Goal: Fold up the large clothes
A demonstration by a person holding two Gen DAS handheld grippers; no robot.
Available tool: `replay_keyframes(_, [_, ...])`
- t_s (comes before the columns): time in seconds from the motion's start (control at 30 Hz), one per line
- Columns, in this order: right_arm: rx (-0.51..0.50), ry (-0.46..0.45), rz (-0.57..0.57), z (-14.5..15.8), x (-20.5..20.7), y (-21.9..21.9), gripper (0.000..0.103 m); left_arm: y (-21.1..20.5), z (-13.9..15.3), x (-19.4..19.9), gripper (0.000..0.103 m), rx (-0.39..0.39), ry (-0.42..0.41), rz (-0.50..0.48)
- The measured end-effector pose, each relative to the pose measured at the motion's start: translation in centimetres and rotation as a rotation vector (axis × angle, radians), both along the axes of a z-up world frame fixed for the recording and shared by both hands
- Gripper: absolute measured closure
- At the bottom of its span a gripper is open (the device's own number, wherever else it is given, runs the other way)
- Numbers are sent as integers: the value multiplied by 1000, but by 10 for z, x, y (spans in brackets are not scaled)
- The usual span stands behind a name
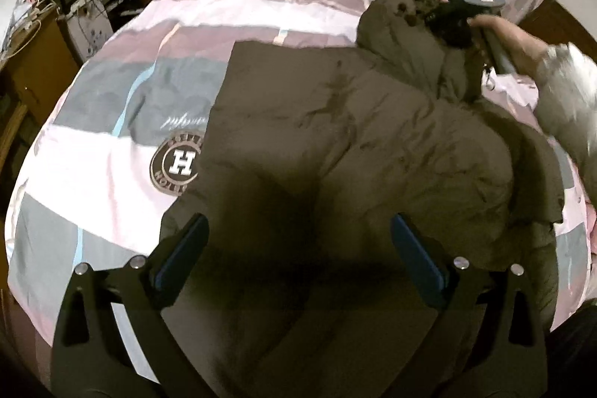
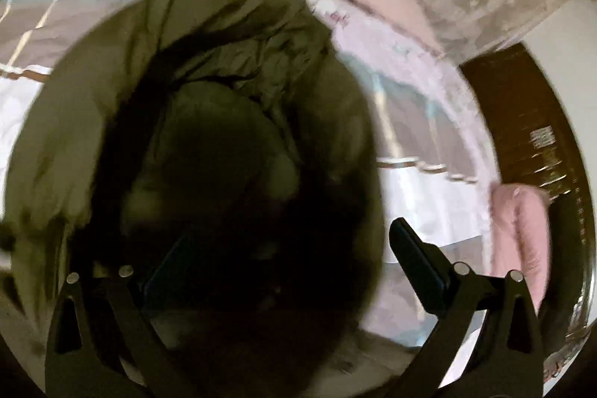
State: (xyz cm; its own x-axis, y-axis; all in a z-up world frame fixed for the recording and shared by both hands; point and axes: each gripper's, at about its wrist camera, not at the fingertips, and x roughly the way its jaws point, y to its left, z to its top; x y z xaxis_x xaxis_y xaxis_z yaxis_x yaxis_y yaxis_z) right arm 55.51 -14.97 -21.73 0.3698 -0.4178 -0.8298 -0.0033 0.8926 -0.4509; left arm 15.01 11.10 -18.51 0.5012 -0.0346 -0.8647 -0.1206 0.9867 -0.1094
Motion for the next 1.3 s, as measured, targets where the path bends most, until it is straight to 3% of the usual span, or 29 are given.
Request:
replay_keyframes(0.03, [8,9,-2,-4,3,-1,4,0,-4,-1,4,3,9,0])
replay_keyframes(0.07, [30,2,15,-7,3,-2,14,1,-9,-1,4,10,22,-2])
replay_keyframes(0.1, [45,-5,27,-7,1,-2,61,2,-12,-2,4,13,28,-1])
replay_keyframes(0.13, [79,2,13,-7,-2,-7,100,3,-15,-2,4,13,34,2])
replay_keyframes(0.2, [188,-48,62,8,-11,-10,100,5,-21,-3,4,-5,43,9])
replay_keyframes(0.3, [144,-185,168,46,-42,-8,101,6,-26,-4,4,-44,50,16])
replay_keyframes(0.4, [244,-275,208,88,-89,-18,101,4,-24,-7,4,-54,52,19])
replay_keyframes(0.53, [381,-346,290,142,-179,-38,102,-2,-10,-14,4,-84,24,13])
replay_keyframes(0.67, [517,-377,384,179,-296,-66,103,-11,5,-24,4,-95,-9,-10])
replay_keyframes(0.77, [582,-424,373,197,-378,-97,103,-16,16,-33,4,-115,-30,-26])
replay_keyframes(0.87, [640,-403,300,188,-428,-131,103,-21,24,-44,4,-129,-51,-36])
replay_keyframes(0.9, [618,-380,288,182,-430,-133,102,-22,24,-45,4,-130,-49,-38])
replay_keyframes(0.97, [545,-324,273,167,-425,-127,77,-26,24,-53,4,-142,-32,-42])
replay_keyframes(1.03, [566,-313,277,162,-408,-116,21,-27,23,-60,4,-151,-25,-40])
replay_keyframes(1.17, [656,-315,270,170,-333,-93,17,-32,23,-68,3,-123,-19,-51])
replay_keyframes(1.3, [608,-281,239,175,-221,-63,16,-33,16,-57,3,-116,7,-45])
